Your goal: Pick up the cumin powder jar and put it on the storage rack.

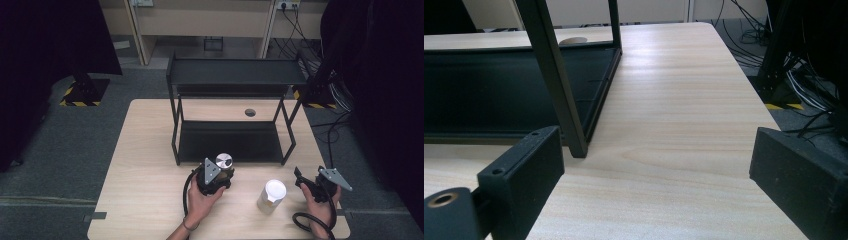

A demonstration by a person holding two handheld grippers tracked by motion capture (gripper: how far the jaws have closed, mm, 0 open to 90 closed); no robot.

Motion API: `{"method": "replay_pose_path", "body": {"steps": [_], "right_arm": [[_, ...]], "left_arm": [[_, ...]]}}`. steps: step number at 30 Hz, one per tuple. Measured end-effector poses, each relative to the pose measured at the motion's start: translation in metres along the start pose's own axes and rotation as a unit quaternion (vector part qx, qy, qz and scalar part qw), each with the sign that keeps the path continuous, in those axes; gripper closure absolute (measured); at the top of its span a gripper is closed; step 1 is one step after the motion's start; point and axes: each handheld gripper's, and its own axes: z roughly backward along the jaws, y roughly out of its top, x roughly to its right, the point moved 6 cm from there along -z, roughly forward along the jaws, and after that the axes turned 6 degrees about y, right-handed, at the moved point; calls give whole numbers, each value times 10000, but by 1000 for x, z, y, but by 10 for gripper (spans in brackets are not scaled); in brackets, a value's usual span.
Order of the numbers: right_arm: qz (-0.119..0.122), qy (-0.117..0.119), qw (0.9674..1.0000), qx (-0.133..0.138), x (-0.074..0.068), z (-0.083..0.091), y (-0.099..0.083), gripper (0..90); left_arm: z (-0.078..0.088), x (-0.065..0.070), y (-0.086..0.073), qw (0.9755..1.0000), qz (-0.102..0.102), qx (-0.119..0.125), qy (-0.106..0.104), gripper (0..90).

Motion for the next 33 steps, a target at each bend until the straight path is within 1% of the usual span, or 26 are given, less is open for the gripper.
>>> {"method": "replay_pose_path", "body": {"steps": [2,6,7,8,13,18,27,31,32,33], "right_arm": [[-1,3,10000,-8,0,0,0,74],[18,3,10000,4,-1,0,0,74],[14,-1,10000,6,-1,0,0,74],[11,-2,10000,6,-1,0,0,74],[25,-4,10000,-6,-1,-1,0,74],[37,-12,10000,-9,-1,-1,0,74],[33,-22,10000,-2,-1,-1,0,74],[44,-22,10000,-4,-2,-1,0,74],[40,-29,10000,0,-2,-1,0,75],[40,-29,10000,0,-2,-1,0,75]], "left_arm": [[2,1,1,10000,-24,18,2,307],[9,3,6,9998,-71,174,3,307],[14,3,11,9996,-62,261,2,307],[16,3,13,9996,-55,293,23,307],[23,3,20,9991,-6,408,85,307],[31,3,28,9986,3,521,131,307],[39,3,39,9976,59,658,215,307],[43,4,49,9970,67,742,227,307],[46,4,54,9966,81,786,250,307],[46,4,54,9966,81,786,250,307]]}}
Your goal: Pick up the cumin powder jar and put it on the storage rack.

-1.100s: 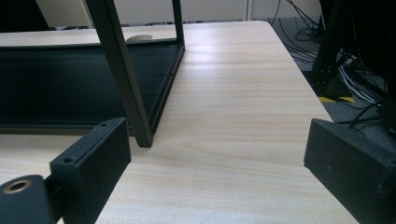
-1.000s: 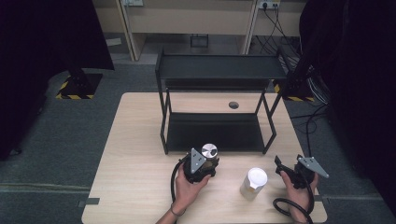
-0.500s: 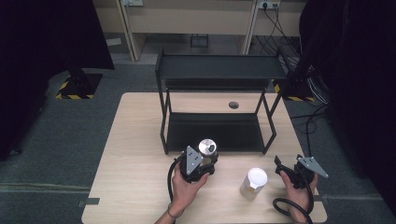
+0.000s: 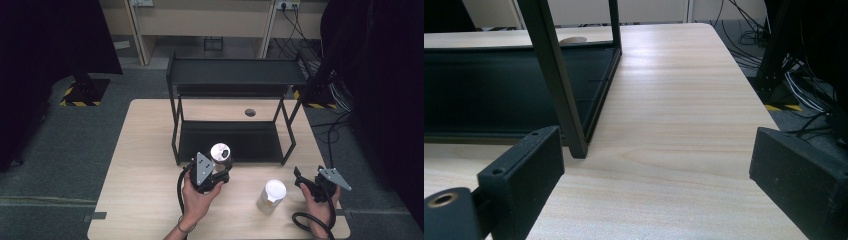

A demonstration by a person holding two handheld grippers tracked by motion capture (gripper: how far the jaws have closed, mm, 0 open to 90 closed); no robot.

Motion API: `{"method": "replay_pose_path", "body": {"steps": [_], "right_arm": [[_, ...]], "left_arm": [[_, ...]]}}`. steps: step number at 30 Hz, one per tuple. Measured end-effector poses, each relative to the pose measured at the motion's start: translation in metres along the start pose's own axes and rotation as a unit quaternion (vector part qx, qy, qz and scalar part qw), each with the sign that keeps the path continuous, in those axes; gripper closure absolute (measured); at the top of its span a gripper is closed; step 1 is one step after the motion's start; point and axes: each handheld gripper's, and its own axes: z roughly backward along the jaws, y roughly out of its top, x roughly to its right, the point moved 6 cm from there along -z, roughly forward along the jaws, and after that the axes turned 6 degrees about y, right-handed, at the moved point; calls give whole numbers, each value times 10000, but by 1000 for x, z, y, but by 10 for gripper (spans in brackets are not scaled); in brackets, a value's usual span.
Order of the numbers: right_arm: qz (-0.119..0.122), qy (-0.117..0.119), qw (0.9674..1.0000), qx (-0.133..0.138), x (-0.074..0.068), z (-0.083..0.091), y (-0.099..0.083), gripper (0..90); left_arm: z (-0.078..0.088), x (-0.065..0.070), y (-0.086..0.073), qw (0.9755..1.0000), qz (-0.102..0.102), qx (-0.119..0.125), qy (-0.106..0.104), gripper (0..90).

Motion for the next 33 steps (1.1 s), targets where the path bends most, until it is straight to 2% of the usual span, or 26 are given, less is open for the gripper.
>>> {"method": "replay_pose_path", "body": {"steps": [5,13,18,24,33], "right_arm": [[4,-2,10000,-7,0,0,0,74],[11,8,10000,-15,0,0,0,75],[14,2,10000,-11,0,0,0,74],[2,8,10000,-6,0,0,0,74],[20,12,10000,-4,0,0,0,75]], "left_arm": [[3,0,14,9999,-58,106,48,307],[5,-1,30,9997,-190,143,82,308],[4,-2,44,9995,-205,194,135,307],[5,-4,51,9994,-226,216,158,308],[2,-12,68,9988,-246,298,311,308]]}}
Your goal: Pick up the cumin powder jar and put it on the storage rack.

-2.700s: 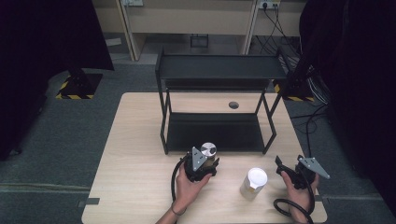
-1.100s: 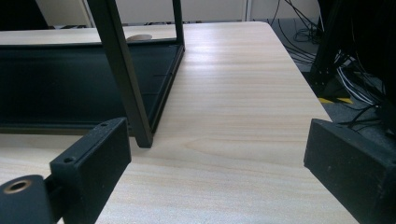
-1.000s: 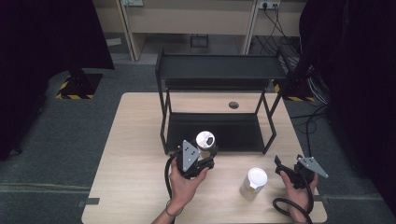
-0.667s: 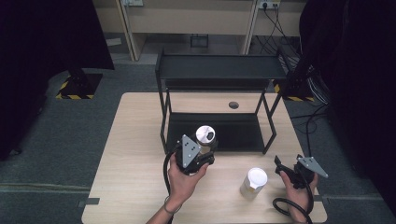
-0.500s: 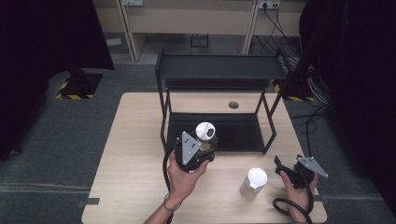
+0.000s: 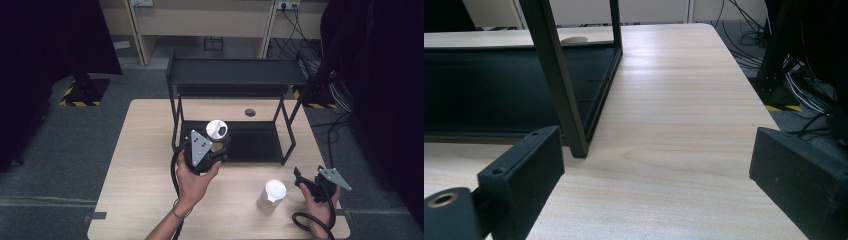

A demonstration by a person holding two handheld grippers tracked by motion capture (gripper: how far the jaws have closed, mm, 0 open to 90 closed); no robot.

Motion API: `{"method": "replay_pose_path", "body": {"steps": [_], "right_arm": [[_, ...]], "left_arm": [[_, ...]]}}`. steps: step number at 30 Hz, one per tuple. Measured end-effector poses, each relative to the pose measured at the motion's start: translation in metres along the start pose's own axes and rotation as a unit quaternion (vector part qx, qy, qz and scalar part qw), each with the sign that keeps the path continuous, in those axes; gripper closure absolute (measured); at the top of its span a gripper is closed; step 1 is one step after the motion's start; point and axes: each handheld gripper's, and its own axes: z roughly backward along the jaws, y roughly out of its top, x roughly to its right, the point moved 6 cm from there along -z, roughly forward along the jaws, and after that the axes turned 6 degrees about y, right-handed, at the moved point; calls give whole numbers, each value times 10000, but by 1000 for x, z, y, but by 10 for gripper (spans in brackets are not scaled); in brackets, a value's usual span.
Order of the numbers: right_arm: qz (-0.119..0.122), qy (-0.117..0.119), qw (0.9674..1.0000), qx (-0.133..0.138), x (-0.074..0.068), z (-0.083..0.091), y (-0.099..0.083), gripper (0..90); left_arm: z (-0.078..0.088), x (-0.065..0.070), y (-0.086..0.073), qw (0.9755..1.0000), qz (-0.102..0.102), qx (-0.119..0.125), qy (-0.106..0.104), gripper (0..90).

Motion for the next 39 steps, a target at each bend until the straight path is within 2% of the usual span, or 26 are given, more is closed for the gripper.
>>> {"method": "replay_pose_path", "body": {"steps": [16,19,21,31,39], "right_arm": [[1,-4,10000,-13,0,0,0,75],[-10,-2,10000,-24,0,-1,1,75],[-15,1,10000,-26,0,-1,1,75],[-38,29,10000,-18,1,0,1,77],[-51,32,10000,-26,1,-1,1,76]], "left_arm": [[-9,-17,31,9996,-74,18,284,308],[-12,-21,38,9996,-54,10,261,308],[-13,-23,43,9995,-109,22,289,308],[-18,-32,62,9991,-122,68,398,308],[-19,-41,88,9984,-125,191,509,308]]}}
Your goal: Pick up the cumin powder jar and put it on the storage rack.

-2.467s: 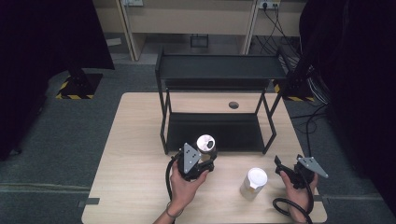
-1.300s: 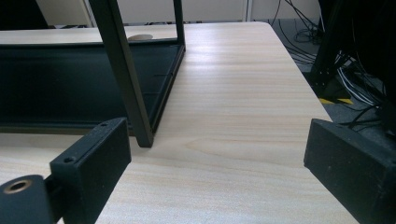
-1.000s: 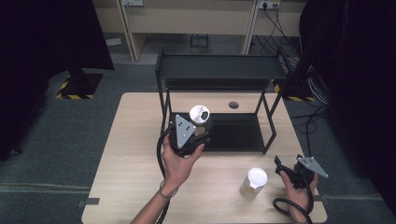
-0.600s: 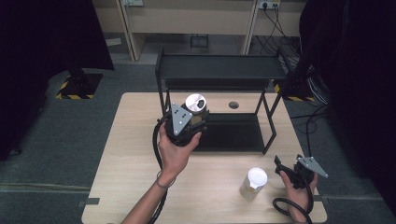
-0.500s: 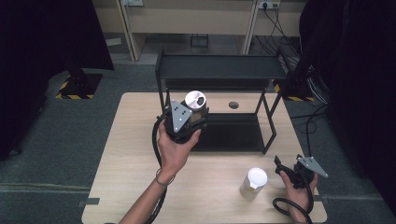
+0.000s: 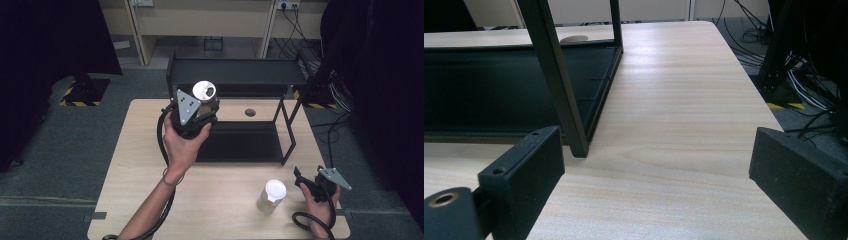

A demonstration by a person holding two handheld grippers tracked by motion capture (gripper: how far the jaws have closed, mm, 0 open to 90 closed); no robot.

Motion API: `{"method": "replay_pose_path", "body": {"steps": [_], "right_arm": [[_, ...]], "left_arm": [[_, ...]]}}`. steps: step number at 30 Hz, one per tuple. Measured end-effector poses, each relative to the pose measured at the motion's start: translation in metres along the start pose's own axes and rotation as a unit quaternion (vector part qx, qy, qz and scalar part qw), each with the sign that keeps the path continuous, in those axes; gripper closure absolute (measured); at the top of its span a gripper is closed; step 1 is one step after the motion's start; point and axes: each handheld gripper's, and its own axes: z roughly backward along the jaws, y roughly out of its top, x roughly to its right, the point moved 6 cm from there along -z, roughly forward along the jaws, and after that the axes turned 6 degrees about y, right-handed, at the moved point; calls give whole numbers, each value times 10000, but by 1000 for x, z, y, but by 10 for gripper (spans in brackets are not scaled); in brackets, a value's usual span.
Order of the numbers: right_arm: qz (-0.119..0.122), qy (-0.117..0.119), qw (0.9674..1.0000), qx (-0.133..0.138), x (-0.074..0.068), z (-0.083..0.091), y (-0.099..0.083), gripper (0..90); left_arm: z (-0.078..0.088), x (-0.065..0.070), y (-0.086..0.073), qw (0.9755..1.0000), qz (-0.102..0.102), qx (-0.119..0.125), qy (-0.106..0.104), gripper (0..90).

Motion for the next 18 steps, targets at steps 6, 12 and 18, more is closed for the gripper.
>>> {"method": "replay_pose_path", "body": {"steps": [6,12,18], "right_arm": [[-3,5,10000,2,0,0,0,76],[3,4,10000,1,0,0,0,78],[-6,11,10000,-6,0,0,0,78]], "left_arm": [[-1,-5,17,9999,3,98,107,308],[-9,-11,33,9997,-26,68,224,308],[-23,-16,50,9992,-56,-19,396,308]]}}
